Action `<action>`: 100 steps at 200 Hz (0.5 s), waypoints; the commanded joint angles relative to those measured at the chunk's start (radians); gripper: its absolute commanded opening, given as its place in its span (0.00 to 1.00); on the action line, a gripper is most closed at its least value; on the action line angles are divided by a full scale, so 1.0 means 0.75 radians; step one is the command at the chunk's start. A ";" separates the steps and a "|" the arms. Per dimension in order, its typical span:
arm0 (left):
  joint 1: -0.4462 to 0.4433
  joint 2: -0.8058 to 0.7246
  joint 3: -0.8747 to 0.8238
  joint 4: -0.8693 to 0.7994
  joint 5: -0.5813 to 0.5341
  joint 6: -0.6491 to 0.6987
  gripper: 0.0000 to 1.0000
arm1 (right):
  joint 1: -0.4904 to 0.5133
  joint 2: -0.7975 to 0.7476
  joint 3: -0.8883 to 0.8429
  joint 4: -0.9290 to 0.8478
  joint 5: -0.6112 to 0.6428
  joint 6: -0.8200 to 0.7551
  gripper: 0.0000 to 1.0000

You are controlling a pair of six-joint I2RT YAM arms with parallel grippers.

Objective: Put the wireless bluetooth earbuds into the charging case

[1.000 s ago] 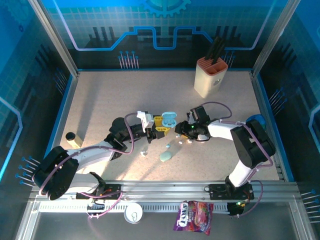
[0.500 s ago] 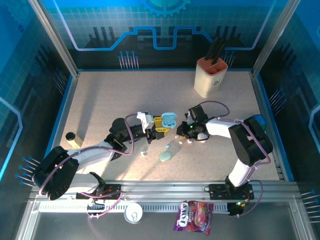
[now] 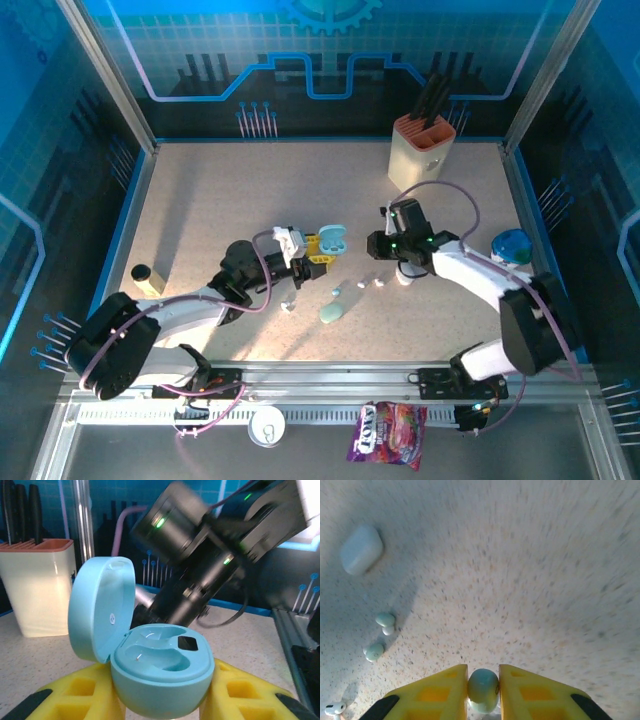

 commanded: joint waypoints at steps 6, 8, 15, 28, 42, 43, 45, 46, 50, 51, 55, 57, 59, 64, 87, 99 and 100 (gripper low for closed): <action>0.014 0.038 -0.006 -0.002 -0.057 0.051 0.26 | 0.019 -0.182 0.016 -0.098 0.202 -0.243 0.22; 0.015 0.039 -0.007 0.001 -0.057 0.052 0.26 | 0.019 -0.198 0.017 -0.101 0.203 -0.256 0.22; 0.017 0.049 -0.005 -0.001 -0.055 0.054 0.26 | 0.023 -0.240 0.022 -0.109 0.197 -0.292 0.22; 0.018 0.060 0.000 -0.006 -0.055 0.062 0.26 | 0.034 -0.318 0.039 -0.129 0.185 -0.351 0.22; 0.018 0.071 0.002 -0.008 -0.055 0.077 0.26 | 0.058 -0.386 0.048 -0.152 0.175 -0.408 0.22; 0.019 0.073 0.003 -0.010 -0.055 0.078 0.26 | 0.060 -0.390 0.049 -0.154 0.176 -0.413 0.22; 0.020 0.073 0.004 -0.011 -0.055 0.079 0.26 | 0.063 -0.398 0.049 -0.159 0.179 -0.420 0.22; 0.019 0.073 0.004 -0.012 -0.056 0.081 0.26 | 0.066 -0.401 0.067 -0.161 0.179 -0.422 0.22; 0.019 0.075 0.004 -0.016 -0.055 0.085 0.26 | 0.075 -0.413 0.092 -0.170 0.182 -0.437 0.22; 0.019 0.076 0.005 -0.017 -0.054 0.087 0.27 | 0.078 -0.417 0.095 -0.171 0.184 -0.441 0.22; 0.019 0.077 0.009 -0.021 -0.053 0.091 0.26 | 0.088 -0.428 0.106 -0.181 0.193 -0.455 0.22; 0.020 0.078 0.011 -0.025 -0.053 0.094 0.26 | 0.094 -0.432 0.110 -0.186 0.197 -0.460 0.22; 0.019 0.080 0.012 -0.028 -0.052 0.096 0.26 | 0.098 -0.435 0.116 -0.191 0.201 -0.467 0.22; 0.019 0.082 0.012 -0.034 -0.052 0.100 0.26 | 0.113 -0.443 0.128 -0.203 0.205 -0.485 0.22; 0.020 0.089 0.026 -0.054 -0.042 0.111 0.26 | 0.180 -0.455 0.187 -0.242 0.223 -0.549 0.21; 0.021 0.091 0.032 -0.070 -0.035 0.111 0.26 | 0.218 -0.452 0.210 -0.251 0.227 -0.584 0.21; 0.021 0.091 0.032 -0.070 -0.035 0.111 0.26 | 0.222 -0.451 0.211 -0.251 0.225 -0.588 0.21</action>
